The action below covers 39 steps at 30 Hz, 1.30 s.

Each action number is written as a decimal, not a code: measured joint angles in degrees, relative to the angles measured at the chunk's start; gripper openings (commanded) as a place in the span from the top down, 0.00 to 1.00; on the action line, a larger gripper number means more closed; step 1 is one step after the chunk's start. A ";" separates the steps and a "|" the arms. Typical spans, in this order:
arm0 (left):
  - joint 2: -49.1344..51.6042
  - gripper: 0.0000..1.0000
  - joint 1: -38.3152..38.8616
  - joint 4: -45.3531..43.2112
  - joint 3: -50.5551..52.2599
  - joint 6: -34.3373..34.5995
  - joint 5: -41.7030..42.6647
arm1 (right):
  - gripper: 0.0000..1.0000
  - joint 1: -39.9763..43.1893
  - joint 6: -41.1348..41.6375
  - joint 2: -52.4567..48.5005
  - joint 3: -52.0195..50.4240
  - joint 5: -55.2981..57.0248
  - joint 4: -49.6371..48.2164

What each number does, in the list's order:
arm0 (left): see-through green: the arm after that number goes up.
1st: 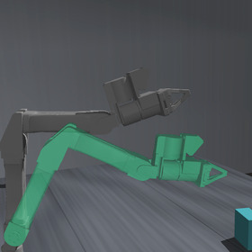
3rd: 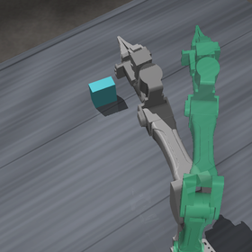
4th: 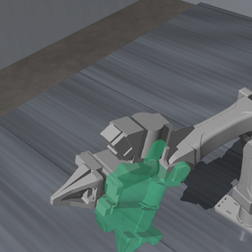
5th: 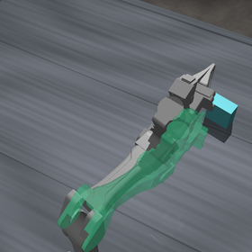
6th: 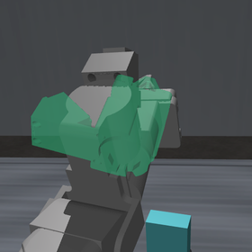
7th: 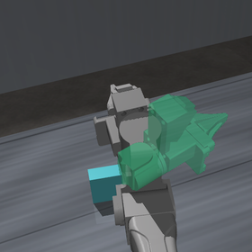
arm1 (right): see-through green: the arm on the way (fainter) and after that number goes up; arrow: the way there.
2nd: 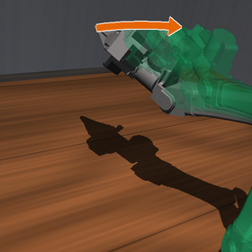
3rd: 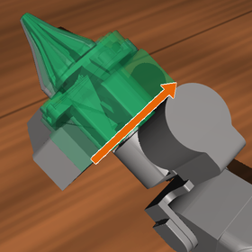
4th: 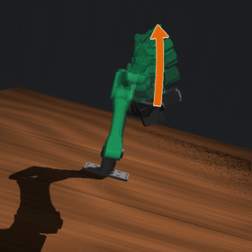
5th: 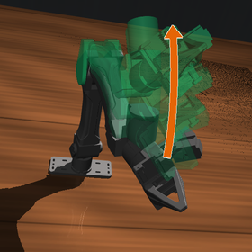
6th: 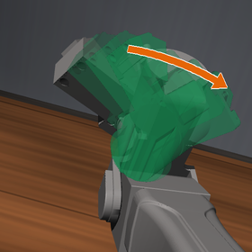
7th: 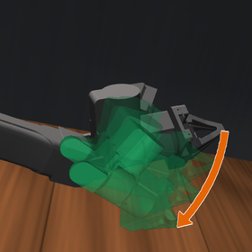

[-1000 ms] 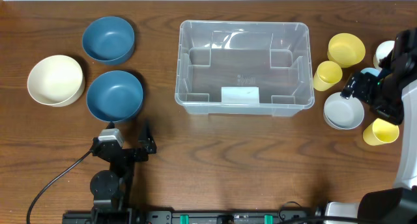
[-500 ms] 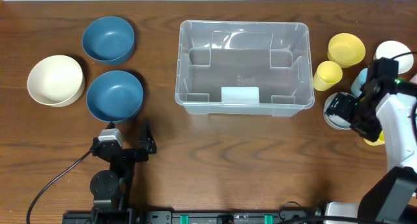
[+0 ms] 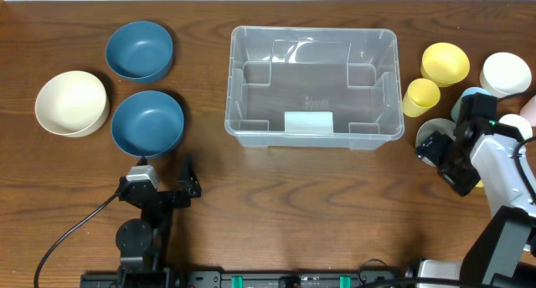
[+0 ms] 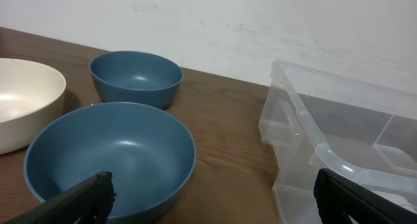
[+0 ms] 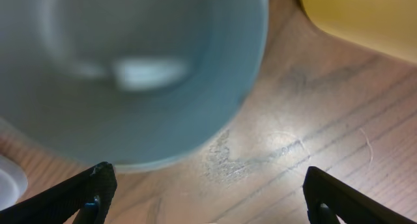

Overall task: Pack container
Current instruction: 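Reach the right gripper to the white bowl and grasp its rim, then lift the white bowl and carry it over the clear bin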

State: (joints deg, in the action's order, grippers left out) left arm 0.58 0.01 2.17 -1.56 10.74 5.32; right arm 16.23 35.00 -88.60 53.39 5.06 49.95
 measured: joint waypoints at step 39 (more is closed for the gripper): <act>0.00 0.02 0.00 0.02 0.00 0.00 0.00 | 0.87 0.00 4.85 0.00 -6.64 2.54 -10.16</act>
State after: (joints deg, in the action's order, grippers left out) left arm 0.58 0.01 2.20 -1.56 10.74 5.32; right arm 16.23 39.86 -88.60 46.74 7.60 39.79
